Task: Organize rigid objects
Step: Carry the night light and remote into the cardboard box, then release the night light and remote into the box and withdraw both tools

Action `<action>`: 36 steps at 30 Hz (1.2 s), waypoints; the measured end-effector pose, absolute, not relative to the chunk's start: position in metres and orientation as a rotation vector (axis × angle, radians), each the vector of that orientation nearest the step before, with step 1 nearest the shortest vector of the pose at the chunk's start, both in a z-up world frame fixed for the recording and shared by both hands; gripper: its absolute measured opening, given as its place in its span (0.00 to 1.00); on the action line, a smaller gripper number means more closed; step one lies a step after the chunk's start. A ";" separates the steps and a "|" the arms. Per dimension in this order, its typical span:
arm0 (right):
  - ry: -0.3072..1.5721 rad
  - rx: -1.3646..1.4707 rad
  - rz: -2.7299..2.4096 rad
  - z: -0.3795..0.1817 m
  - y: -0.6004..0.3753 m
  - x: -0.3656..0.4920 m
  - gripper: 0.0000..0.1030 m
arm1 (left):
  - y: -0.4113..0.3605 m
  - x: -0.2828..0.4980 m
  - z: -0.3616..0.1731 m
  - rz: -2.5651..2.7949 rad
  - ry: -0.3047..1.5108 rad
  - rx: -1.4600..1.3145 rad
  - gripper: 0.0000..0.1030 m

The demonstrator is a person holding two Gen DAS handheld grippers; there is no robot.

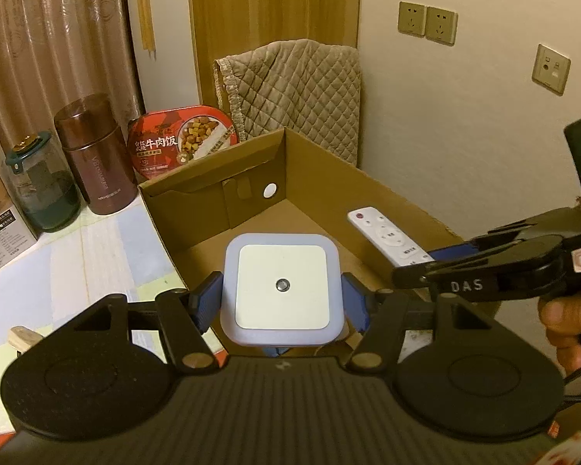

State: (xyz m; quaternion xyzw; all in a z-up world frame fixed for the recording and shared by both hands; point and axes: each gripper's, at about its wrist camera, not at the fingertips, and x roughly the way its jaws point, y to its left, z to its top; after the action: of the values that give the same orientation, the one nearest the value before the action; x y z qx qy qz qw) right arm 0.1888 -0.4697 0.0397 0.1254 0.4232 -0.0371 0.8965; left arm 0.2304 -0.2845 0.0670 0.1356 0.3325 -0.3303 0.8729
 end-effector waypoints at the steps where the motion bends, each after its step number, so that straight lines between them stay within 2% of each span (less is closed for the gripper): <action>1: 0.878 0.262 -0.079 0.039 -0.470 0.189 0.34 | -0.285 0.232 0.066 -0.693 0.696 0.285 0.59; 14: 0.879 0.267 -0.079 0.036 -0.472 0.190 0.34 | -0.296 0.236 0.050 -0.696 0.716 0.290 0.59; 36: 0.882 0.255 -0.082 0.034 -0.467 0.197 0.34 | -0.253 0.238 0.073 -0.612 0.675 0.203 0.59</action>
State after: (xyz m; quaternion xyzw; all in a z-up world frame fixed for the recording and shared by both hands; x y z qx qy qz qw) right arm 0.1972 -0.4672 0.0343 0.1228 0.4254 -0.0397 0.8957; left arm 0.2376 -0.2526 0.0732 0.0977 0.3254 -0.2949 0.8931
